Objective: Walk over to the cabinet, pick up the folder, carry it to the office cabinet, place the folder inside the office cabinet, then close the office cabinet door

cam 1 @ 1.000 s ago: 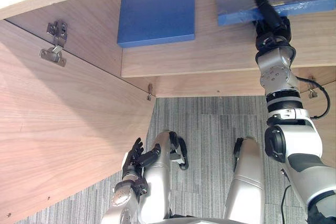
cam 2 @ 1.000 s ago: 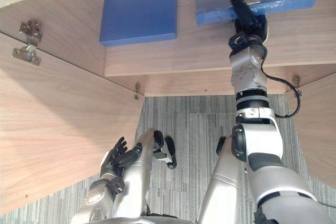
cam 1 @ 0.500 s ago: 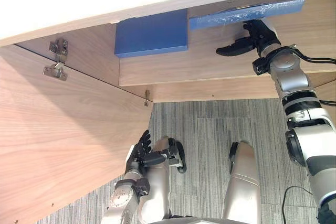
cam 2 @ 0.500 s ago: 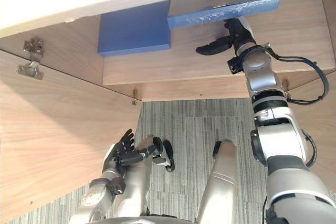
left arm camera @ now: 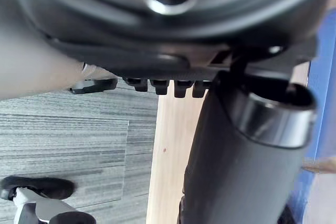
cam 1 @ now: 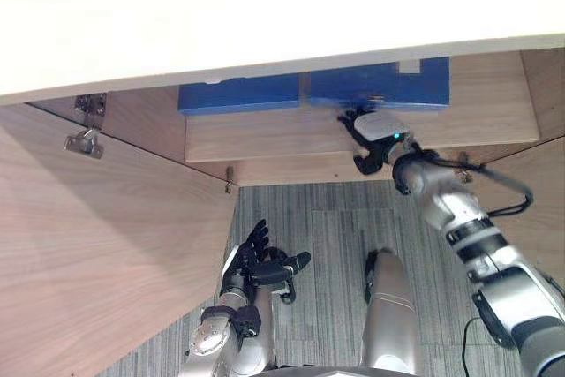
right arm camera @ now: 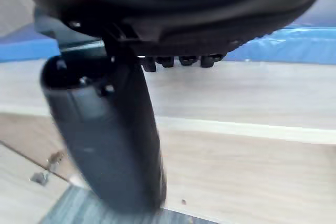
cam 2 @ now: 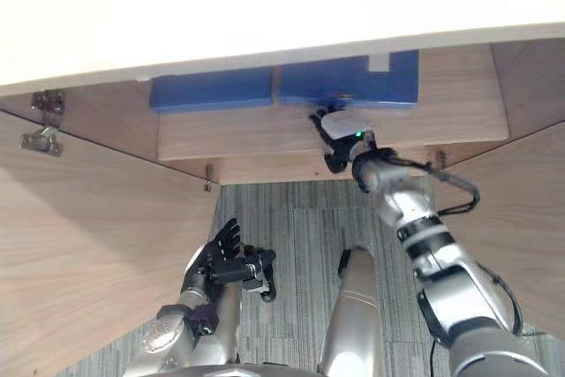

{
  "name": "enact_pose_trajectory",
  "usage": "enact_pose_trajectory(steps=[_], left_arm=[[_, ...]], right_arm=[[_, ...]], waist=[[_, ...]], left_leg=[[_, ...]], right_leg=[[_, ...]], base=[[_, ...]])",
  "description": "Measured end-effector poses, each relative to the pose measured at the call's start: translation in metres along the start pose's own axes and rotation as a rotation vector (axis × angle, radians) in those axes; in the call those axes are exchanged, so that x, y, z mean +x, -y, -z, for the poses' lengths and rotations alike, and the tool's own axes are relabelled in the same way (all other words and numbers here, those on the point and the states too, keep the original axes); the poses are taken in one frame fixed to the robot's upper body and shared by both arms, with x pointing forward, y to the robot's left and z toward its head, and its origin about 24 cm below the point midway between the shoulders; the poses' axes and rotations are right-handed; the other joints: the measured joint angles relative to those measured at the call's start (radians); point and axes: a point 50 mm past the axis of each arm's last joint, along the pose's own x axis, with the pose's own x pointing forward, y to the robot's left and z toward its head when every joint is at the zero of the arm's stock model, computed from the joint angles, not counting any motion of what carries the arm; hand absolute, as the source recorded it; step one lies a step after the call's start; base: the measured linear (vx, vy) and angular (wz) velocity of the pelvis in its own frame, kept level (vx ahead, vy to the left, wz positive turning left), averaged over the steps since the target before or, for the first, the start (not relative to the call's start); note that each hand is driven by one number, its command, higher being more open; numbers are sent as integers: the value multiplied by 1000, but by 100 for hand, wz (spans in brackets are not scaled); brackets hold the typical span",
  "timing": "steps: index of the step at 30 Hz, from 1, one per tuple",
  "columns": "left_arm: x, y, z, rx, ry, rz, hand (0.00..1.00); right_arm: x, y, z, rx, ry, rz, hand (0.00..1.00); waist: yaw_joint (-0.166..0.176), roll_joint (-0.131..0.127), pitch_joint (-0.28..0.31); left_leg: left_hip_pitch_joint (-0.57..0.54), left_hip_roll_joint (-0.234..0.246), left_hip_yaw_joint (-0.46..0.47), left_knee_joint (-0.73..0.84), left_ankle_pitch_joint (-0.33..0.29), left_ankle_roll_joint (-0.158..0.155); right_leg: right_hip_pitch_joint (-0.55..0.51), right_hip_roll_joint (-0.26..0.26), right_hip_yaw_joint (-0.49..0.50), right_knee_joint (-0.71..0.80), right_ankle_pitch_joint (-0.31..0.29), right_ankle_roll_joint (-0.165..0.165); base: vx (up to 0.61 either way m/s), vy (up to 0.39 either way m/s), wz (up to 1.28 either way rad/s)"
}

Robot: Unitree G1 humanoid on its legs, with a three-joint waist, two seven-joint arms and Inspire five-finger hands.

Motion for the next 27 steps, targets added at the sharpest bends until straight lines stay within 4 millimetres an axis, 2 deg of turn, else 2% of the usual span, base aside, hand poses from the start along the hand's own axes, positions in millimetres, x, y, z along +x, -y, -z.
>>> enact_pose_trajectory(steps=[8, 11, 13, 17, 20, 22, 24, 25, 27], left_arm=[[0, -2, 0, 10, -3, 7, 100], [0, -6, 10, -7, -46, 5, 100], [-1, -12, 25, -16, -107, -5, 100], [1, -17, 40, -48, -123, -26, 100], [8, -26, 51, -50, -157, -55, 100], [10, -32, 60, -46, -198, -77, 100], [8, -39, 70, -37, -247, -106, 100], [8, -43, 73, -34, -260, -121, 100], [8, -52, 76, -5, -279, -151, 100]], right_arm=[[-10, -22, -12, -161, 90, -162, 100], [-12, -30, -17, -200, 123, -208, 100], [-16, -42, -20, -215, 150, -263, 100], [-22, -66, -29, -191, 195, -348, 100], [-26, -82, -39, -135, 231, -400, 100], [-28, -95, -43, -78, 237, -441, 100], [-35, -117, -48, -33, 239, -478, 100], [-37, -123, -50, -11, 237, -492, 100], [-40, -135, -55, 26, 236, -526, 100]], waist=[[0, -22, 11], [-1, -22, 11], [1, -23, 11], [-1, -27, -6], [-2, -32, -28], [-3, -39, -65], [-5, -59, -129], [-6, -68, -146], [-16, -85, -169]], left_leg=[[122, 15, 39, -40, -2, 0], [160, 23, 51, -64, -2, 0], [212, 32, 64, -90, -2, 0], [277, 35, 74, -146, 12, -8], [345, 35, 77, -261, 74, -16], [385, 34, 75, -369, 132, -24], [410, 36, 74, -498, 204, -33], [413, 31, 57, -526, 221, -39], [418, 8, -56, -564, 236, -41]], right_leg=[[100, 5, -6, -41, 7, -7], [131, 18, -4, -70, 22, -9], [179, 28, -7, -100, 32, -9], [245, 38, -14, -162, 56, -9], [334, 56, -47, -295, 120, -23], [399, 80, -70, -433, 187, -35], [463, 120, -88, -636, 294, -47], [481, 136, -86, -700, 329, -52], [512, 164, -67, -800, 386, -59]], base=[[30, -4, -13], [3, 1, -16], [11, -1, -15], [13, -10, -10], [21, -12, 0], [32, -35, 2], [80, -45, -10], [71, -44, -30], [15, -33, -39]])
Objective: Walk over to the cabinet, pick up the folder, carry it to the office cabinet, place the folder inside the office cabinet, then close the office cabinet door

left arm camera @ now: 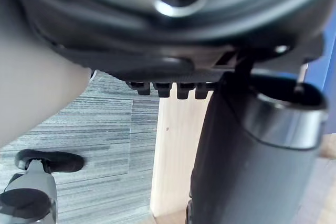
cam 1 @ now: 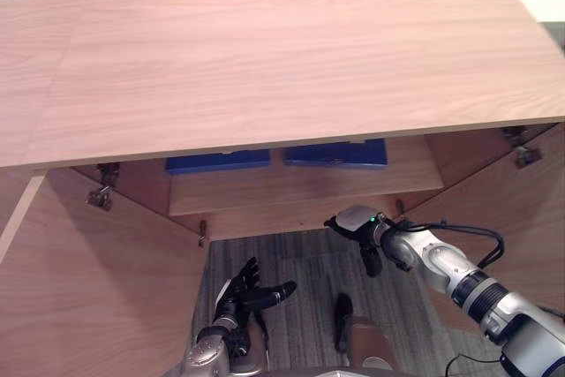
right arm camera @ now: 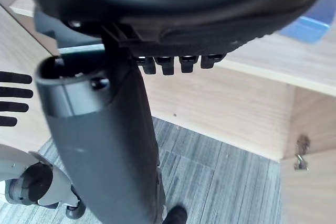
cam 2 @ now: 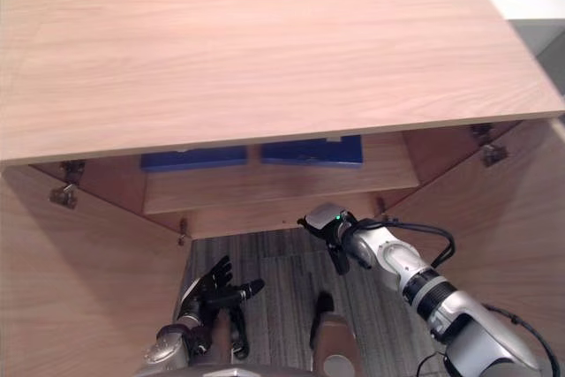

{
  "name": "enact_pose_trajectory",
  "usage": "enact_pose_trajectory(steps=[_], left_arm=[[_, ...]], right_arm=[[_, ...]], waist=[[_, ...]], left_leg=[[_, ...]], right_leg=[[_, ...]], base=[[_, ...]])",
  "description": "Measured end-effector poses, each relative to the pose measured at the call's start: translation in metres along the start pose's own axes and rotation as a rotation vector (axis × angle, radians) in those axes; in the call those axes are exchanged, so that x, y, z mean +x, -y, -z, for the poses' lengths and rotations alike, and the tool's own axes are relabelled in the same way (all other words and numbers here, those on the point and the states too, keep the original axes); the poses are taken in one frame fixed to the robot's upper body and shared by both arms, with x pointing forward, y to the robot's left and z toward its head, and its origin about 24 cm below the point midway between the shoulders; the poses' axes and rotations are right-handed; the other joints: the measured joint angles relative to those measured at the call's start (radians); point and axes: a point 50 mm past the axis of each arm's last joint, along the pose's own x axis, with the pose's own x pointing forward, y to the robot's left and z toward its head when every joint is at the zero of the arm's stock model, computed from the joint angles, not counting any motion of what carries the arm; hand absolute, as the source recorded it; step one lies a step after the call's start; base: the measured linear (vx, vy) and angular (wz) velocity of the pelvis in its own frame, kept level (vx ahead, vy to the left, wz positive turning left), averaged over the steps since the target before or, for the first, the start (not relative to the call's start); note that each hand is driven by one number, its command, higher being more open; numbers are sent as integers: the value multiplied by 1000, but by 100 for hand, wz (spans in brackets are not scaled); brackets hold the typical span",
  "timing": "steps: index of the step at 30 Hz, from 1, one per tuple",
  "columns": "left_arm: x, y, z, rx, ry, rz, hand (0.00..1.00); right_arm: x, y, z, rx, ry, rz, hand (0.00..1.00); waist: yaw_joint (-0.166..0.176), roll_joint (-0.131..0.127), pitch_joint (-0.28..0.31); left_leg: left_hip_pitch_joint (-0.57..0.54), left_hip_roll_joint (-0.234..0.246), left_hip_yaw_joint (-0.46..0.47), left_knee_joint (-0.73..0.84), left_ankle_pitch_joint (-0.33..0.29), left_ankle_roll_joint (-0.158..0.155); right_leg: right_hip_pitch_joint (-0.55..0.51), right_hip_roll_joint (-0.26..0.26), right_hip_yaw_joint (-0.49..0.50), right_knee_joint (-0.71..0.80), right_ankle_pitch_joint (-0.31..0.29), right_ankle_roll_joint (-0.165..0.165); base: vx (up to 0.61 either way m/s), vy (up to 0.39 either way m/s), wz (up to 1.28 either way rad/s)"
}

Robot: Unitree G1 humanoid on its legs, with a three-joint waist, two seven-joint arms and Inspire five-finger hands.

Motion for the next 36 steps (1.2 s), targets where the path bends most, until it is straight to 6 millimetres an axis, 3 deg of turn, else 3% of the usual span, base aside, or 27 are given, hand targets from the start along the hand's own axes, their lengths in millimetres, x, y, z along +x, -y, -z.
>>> enact_pose_trajectory(steps=[1, 5, 7, 8, 10, 13, 15, 17, 18, 19, 20, 21, 22, 23, 24, 25, 26, 28, 31, 36], left_arm=[[2, -5, 2, 19, -19, -13, 100], [5, -21, 15, 83, -105, -59, 100], [6, -27, 21, 119, -149, -85, 100], [6, -29, 24, 122, -161, -92, 100], [3, -36, 35, 141, -209, -128, 100], [4, -37, 37, 164, -224, -153, 100], [9, -35, 34, 181, -218, -162, 100], [12, -36, 28, 187, -193, -180, 100], [15, -36, 23, 196, -172, -189, 100], [20, -34, 16, 200, -156, -192, 100], [22, -30, 13, 197, -144, -196, 100], [22, -31, 13, 197, -144, -201, 100], [18, -35, 17, 200, -148, -217, 100], [17, -38, 18, 204, -150, -225, 100], [14, -42, 20, 211, -153, -238, 100], [9, -51, 23, 225, -161, -262, 100], [9, -51, 26, 219, -176, -266, 100], [0, -41, 50, 191, -247, -248, 100], [-5, -37, 64, 200, -294, -237, 100], [-1, -37, 56, 201, -263, -242, 100]], right_arm=[[1, -13, -1, 49, -1, -22, 100], [9, -60, 2, 372, -66, -103, 100], [10, -89, 4, 785, -137, -65, 100], [11, -95, 3, 901, -152, -37, 100], [13, -121, -15, 1290, -213, 33, 100], [6, -153, -41, 1502, -266, 24, 100], [0, -169, -53, 1575, -298, 7, 100], [-3, -174, -59, 1634, -317, 22, 100], [-4, -174, -57, 1676, -344, 52, 100], [-7, -176, -49, 1710, -399, 102, 100], [-12, -179, -39, 1742, -463, 161, 100], [-14, -181, -35, 1756, -493, 183, 100], [-19, -187, -30, 1791, -549, 222, 100], [-21, -188, -28, 1801, -571, 240, 100], [-24, -191, -25, 1814, -603, 264, 100], [-27, -194, -26, 1841, -637, 289, 100], [-29, -195, -23, 1855, -656, 309, 100], [-38, -196, -6, 1897, -742, 428, 100], [-48, -202, 2, 1908, -819, 484, 100], [-56, -205, 8, 1904, -857, 531, 100]], waist=[[-7, -3, -17], [-33, -21, -75], [-40, -23, -98], [-42, -24, -102], [-72, -33, -110], [-82, -46, -118], [-88, -48, -117], [-87, -51, -118], [-100, -53, -116], [-106, -39, -106], [-117, -9, -94], [-120, 5, -94], [-120, 25, -107], [-120, 20, -113], [-120, 1, -125], [-118, -57, -148], [-114, -43, -144], [-114, 1, -161], [-113, 15, -173], [-116, 9, -174]], left_leg=[[12, -15, -59, -26, 2, -8], [44, -26, -35, -66, 7, -17], [58, -40, -20, -77, 1, -25], [67, -43, -6, -86, 1, -25], [120, -64, 46, -122, 1, -22], [182, -91, 120, -161, 6, -11], [215, -93, 189, -173, 7, -4], [238, -76, 282, -182, 17, 20], [248, -67, 332, -189, 30, 24], [269, -50, 370, -194, 42, 21], [293, -15, 390, -196, 53, 10], [303, 5, 399, -202, 60, 1], [327, 29, 427, -235, 81, -16], [339, 31, 434, -256, 94, -23], [350, 25, 438, -283, 103, -47], [353, -13, 417, -314, 111, -76], [354, -9, 395, -327, 118, -90], [364, -2, 323, -412, 148, -79], [392, 33, 316, -448, 189, -71], [396, 29, 309, -454, 216, -67]], right_leg=[[19, 10, 11, -52, 32, 0], [41, 11, 63, -142, 92, 3], [29, 11, 122, -173, 127, 8], [26, 10, 140, -178, 136, 7], [25, 8, 212, -191, 160, 12], [13, 11, 305, -190, 189, 16], [4, 22, 305, -189, 231, -10], [-1, 33, 206, -236, 320, -84], [-7, 12, 2, -197, 260, -140], [-30, -37, -190, -90, 170, -162], [-39, -82, -278, 49, 105, -177], [-38, -97, -292, 110, 88, -174], [-35, -128, -292, 200, 53, -145], [-28, -146, -284, 225, 34, -122], [-10, -176, -260, 236, 15, -94], [24, -190, -208, 161, -37, -9], [31, -169, -210, 136, -41, -1], [39, -63, -191, 37, -1, -25], [46, 12, -168, 8, 4, -55], [48, 11, -171, 18, 2, -70]], base=[[-8, 13, -39], [-27, 57, -42], [-70, 61, -70], [-78, 66, -83], [-94, 69, -88], [-98, 57, -102], [-105, 9, -112], [-134, -42, -124], [-152, -79, -109], [-177, -68, -106], [-179, -42, -73], [-195, -92, -65], [-153, -141, -54], [-85, -161, -54], [-35, -215, -47], [-11, -238, -49], [11, -302, -65], [19, -209, -78], [17, -131, -55], [16, -14, -1]])
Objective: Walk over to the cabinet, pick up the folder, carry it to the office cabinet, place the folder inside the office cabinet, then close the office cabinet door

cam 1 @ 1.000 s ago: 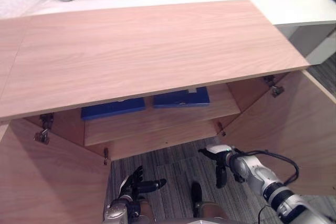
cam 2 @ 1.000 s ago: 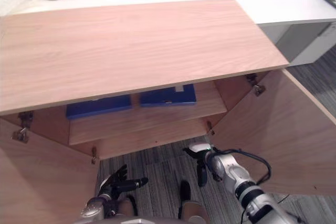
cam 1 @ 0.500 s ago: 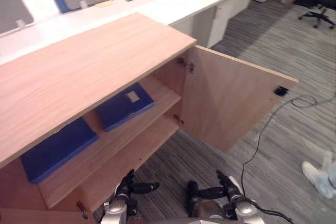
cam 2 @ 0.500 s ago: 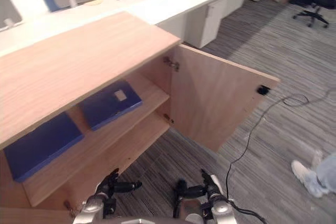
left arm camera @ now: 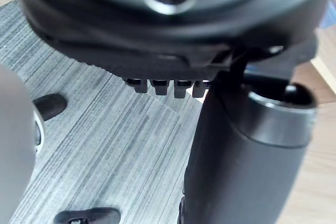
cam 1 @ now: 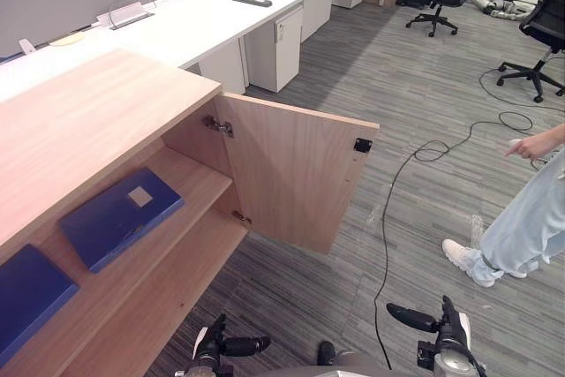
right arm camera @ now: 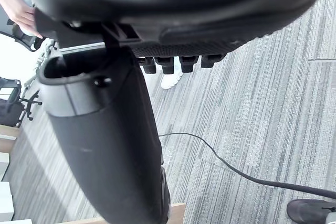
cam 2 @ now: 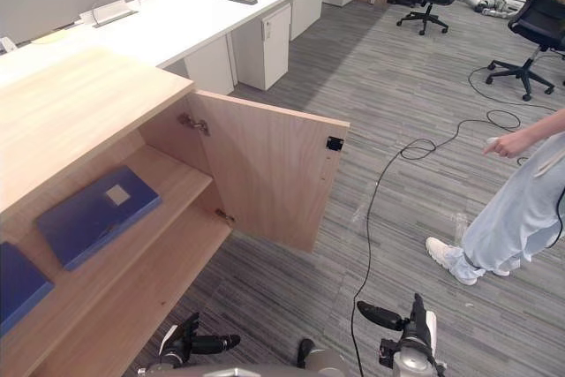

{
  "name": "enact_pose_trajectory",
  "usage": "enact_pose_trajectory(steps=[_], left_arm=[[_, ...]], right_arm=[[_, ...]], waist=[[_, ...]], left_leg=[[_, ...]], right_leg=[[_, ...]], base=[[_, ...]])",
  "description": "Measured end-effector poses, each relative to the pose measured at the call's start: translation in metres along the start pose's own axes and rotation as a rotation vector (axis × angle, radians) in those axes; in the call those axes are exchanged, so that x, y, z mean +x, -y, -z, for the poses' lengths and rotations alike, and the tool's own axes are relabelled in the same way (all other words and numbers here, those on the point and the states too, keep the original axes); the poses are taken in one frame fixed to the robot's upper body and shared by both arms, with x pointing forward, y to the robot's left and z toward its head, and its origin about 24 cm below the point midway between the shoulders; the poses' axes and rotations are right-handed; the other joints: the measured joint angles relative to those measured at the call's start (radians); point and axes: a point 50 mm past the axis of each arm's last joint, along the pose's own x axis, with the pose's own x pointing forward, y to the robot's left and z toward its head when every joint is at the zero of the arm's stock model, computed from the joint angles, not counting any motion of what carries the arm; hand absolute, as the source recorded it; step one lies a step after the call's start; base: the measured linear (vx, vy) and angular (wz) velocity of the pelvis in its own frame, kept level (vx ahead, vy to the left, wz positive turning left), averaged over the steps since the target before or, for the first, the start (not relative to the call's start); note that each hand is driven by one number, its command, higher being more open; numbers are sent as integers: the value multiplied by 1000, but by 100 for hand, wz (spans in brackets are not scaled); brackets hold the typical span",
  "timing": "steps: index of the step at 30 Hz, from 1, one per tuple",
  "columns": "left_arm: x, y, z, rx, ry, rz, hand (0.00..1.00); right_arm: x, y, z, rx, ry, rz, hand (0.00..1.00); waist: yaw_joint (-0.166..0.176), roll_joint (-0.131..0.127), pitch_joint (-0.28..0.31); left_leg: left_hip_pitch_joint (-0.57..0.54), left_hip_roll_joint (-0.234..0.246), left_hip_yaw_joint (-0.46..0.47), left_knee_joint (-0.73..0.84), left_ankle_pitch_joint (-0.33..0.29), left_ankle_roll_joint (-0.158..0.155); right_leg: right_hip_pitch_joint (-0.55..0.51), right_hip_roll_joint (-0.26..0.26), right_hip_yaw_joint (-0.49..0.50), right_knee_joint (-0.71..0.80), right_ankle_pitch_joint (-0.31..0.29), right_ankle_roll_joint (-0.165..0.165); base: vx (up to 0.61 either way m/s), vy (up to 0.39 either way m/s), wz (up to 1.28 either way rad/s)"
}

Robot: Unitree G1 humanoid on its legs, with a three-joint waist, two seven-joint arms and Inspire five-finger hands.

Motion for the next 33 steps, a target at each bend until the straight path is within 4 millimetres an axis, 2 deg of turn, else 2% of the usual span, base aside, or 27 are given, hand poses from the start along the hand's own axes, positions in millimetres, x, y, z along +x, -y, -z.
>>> enact_pose_trajectory(steps=[4, 6, 11, 12, 15, 16, 19, 21, 24, 28, 33], left_arm=[[1, -12, -1, -7, 4, -46, 100], [0, -18, 1, -1, 2, -69, 100], [-4, -24, 13, 5, -28, -83, 100], [-6, -25, 18, 4, -41, -83, 100], [-10, -26, 28, 2, -67, -87, 100], [-12, -27, 33, -1, -80, -90, 100], [-14, -31, 38, -18, -93, -105, 100], [-15, -33, 39, -45, -96, -115, 100], [-15, -33, 38, -57, -90, -113, 100], [-16, -34, 41, -90, -95, -117, 100], [-14, -33, 36, -104, -75, -105, 100]], right_arm=[[-2, -2, -2, 2, 17, -10, 100], [0, -1, -13, 9, 59, -4, 100], [14, 10, -58, 35, 187, 40, 100], [18, 20, -73, 20, 235, 61, 100], [23, 33, -100, 8, 314, 94, 100], [27, 41, -117, 43, 353, 112, 100], [36, 53, -142, 91, 371, 145, 100], [43, 69, -164, 122, 374, 178, 100], [46, 78, -181, 150, 383, 191, 100], [45, 72, -211, 75, 434, 155, 100], [41, 41, -243, -31, 489, 30, 100]], waist=[[1, 19, -13], [2, 30, -23], [21, 38, -29], [29, 38, -28], [34, 37, -28], [34, 37, -28], [42, 39, -27], [52, 51, -19], [53, 64, -5], [59, 76, 14], [68, 71, 35]], left_leg=[[-5, -5, -54, -23, 8, -10], [-11, -7, -79, -35, 12, -16], [-26, -20, -112, -51, 20, -21], [-30, -22, -128, -51, 20, -21], [-37, -28, -145, -52, 21, -20], [-45, -33, -155, -53, 24, -15], [-58, -39, -164, -54, 27, -11], [-70, -45, -192, -53, 33, -4], [-74, -50, -211, -53, 35, -2], [-94, -54, -226, -47, 37, 1], [-106, -55, -251, -46, 48, 5]], right_leg=[[27, -14, -46, -14, -1, 3], [34, -17, -68, -21, -1, 5], [44, -32, -95, -42, 15, 15], [57, -34, -104, -62, 26, 18], [69, -39, -117, -86, 40, 23], [70, -45, -124, -94, 45, 24], [72, -48, -133, -113, 59, 26], [80, -57, -156, -119, 63, 26], [89, -64, -171, -123, 65, 28], [88, -67, -184, -140, 77, 29], [90, -69, -205, -149, 85, 24]], base=[[13, 22, 38], [-15, -2, 37], [-36, 25, 21], [-22, 31, 18], [-16, 33, 18], [-8, 32, 15], [-4, 27, 12], [-7, 23, 29], [-16, 23, 21], [-22, 23, 11], [-12, 16, 11]])
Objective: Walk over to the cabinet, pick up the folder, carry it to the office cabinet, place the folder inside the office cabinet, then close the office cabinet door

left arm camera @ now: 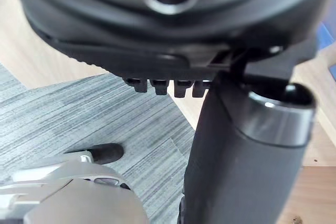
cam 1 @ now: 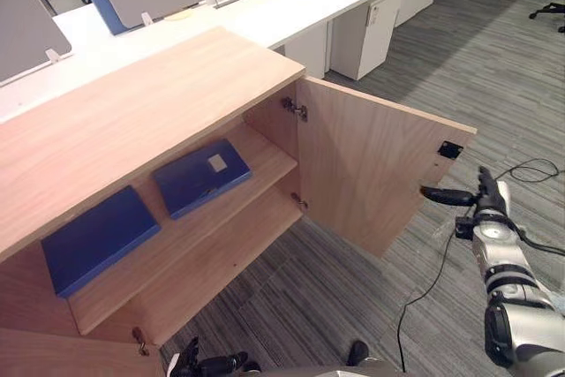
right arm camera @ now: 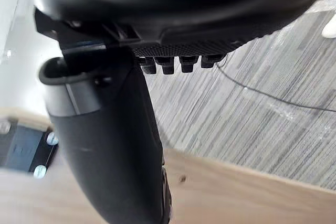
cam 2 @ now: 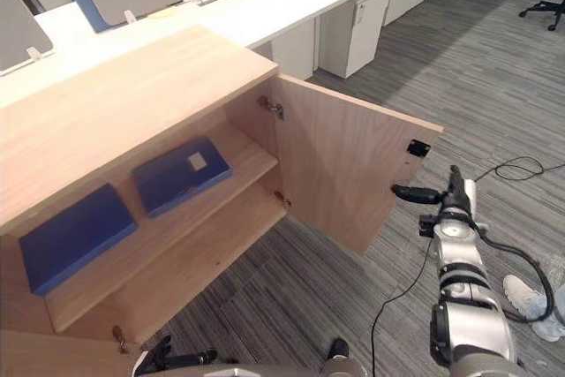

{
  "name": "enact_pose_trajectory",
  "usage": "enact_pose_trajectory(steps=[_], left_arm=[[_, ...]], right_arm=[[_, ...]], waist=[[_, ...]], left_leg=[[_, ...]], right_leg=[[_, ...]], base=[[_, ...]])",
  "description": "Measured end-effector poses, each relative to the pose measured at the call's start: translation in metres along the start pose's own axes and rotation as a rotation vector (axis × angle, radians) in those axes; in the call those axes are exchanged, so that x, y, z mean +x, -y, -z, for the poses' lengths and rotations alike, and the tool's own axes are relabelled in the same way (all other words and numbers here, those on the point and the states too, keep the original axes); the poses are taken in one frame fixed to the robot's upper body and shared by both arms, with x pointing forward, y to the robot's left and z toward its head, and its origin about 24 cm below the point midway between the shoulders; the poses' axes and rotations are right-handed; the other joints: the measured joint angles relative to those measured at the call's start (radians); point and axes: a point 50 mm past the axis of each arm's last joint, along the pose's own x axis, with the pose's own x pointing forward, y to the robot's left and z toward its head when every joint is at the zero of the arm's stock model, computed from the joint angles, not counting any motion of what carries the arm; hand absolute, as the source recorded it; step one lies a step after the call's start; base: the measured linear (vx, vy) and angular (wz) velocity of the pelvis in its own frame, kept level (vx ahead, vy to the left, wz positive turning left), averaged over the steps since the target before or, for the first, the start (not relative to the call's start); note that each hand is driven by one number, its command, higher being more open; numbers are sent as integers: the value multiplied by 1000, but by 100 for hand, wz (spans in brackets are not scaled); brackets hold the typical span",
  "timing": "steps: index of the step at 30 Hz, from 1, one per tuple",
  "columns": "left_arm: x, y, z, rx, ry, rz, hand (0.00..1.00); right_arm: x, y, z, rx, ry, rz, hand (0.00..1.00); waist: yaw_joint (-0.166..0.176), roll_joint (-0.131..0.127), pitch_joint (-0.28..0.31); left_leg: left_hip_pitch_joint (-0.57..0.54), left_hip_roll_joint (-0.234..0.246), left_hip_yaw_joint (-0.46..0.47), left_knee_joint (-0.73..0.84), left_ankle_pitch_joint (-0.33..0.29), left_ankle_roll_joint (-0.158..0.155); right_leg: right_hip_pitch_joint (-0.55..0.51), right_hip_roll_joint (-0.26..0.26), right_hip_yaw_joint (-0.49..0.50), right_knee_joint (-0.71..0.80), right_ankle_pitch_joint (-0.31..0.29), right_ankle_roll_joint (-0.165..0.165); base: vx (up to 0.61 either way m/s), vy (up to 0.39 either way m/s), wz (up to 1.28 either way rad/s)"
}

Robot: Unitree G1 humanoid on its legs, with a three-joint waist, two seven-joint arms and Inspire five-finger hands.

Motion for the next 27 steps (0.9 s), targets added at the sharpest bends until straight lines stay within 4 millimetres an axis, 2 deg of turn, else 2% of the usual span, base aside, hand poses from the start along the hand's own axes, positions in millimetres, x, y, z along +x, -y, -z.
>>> enact_pose_trajectory(steps=[2, 8, 12, 18, 21, 23, 25, 27], left_arm=[[0, 0, 0, -1, -1, 0, 100], [1, 2, -2, -9, 2, 4, 100], [4, 5, -9, -12, 12, 11, 100], [5, 6, -10, -12, 14, 11, 100], [6, 6, -14, -4, 23, 11, 100], [8, 6, -19, 7, 37, 10, 100], [9, 2, -24, 35, 50, 2, 100], [11, -2, -28, 59, 62, -7, 100]], right_arm=[[2, -8, -13, -17, 32, -32, 100], [7, -16, -32, 40, 48, -47, 100], [7, -22, -35, 59, 53, -69, 100], [5, -33, -42, -8, 89, -119, 100], [3, -39, -47, -163, 140, -155, 100], [-5, -38, -45, -432, 220, -218, 100], [-16, -41, -45, -603, 294, -309, 100], [-26, -50, -42, -668, 339, -373, 100]], waist=[[14, 0, 0], [7, -2, 15], [3, -1, 27], [-16, -2, 33], [-31, -3, 39], [-37, -3, 39], [-51, -4, 39], [-62, -5, 38]], left_leg=[[0, -1, -3, 0, 1, 0], [-16, -6, -14, 1, 11, 2], [-14, -6, -15, 4, 13, 2], [-16, 1, -13, 5, 15, -2], [-16, 10, -7, 7, 15, -5], [-17, 24, 4, 7, 14, -12], [-9, 38, 14, 8, 13, -16], [-4, 51, 17, 14, 10, -20]], right_leg=[[4, 0, -3, -6, 4, -1], [16, 3, -13, -53, 37, -4], [35, 9, -13, -80, 54, -5], [50, 29, -9, -140, 87, -12], [50, 41, -2, -154, 95, -18], [51, 58, 6, -164, 96, -22], [50, 73, 18, -164, 92, -28], [50, 88, 26, -164, 87, -33]], base=[[-9, 21, 5], [-31, 21, 4], [-38, 8, -1], [-32, 1, -4], [-13, -10, -11], [-20, -23, -15], [-3, -25, -23], [10, -54, -24]])
